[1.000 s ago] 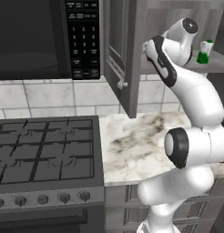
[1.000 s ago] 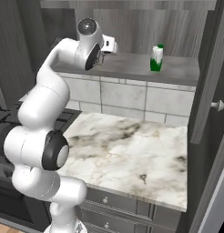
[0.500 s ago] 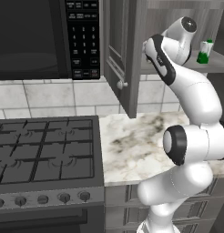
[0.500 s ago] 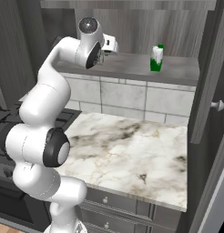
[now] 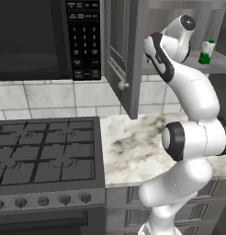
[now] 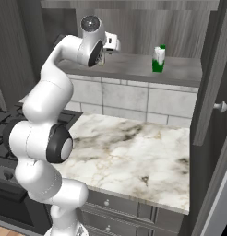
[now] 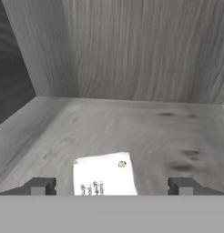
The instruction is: Sort all alcoholic drinks to one cabinet, and non-alcoholic drinks to the other.
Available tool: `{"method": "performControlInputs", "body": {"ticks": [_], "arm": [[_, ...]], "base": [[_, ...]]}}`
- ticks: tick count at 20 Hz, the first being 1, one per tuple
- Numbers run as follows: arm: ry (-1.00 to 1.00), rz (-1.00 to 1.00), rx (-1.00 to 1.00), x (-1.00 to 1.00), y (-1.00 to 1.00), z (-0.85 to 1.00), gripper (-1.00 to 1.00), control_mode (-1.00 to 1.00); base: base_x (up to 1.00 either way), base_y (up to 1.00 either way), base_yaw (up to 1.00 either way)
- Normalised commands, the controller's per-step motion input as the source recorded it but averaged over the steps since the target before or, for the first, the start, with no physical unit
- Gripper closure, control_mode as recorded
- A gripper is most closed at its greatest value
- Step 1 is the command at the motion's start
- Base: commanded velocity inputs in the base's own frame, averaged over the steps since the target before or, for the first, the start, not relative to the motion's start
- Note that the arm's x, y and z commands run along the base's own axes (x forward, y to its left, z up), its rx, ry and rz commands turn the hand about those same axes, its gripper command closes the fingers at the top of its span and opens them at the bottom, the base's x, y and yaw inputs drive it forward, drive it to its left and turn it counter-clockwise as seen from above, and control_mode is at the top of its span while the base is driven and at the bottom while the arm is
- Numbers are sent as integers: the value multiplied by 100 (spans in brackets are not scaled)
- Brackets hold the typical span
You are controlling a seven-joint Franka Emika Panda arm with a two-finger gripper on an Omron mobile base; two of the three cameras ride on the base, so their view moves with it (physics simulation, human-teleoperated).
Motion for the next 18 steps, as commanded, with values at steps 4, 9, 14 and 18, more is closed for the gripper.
{"method": "performControlInputs", "body": {"ticks": [4, 9, 14, 18], "arm": [[0, 0, 0, 2, 0, 0, -100, -100], [0, 0, 0, 0, 0, 0, -100, -100], [0, 0, 1, 12, 0, -2, -100, -100], [-6, 0, 0, -16, 0, 0, -100, -100]], "base": [[0, 0, 0], [0, 0, 0], [0, 0, 0], [0, 0, 0]]}}
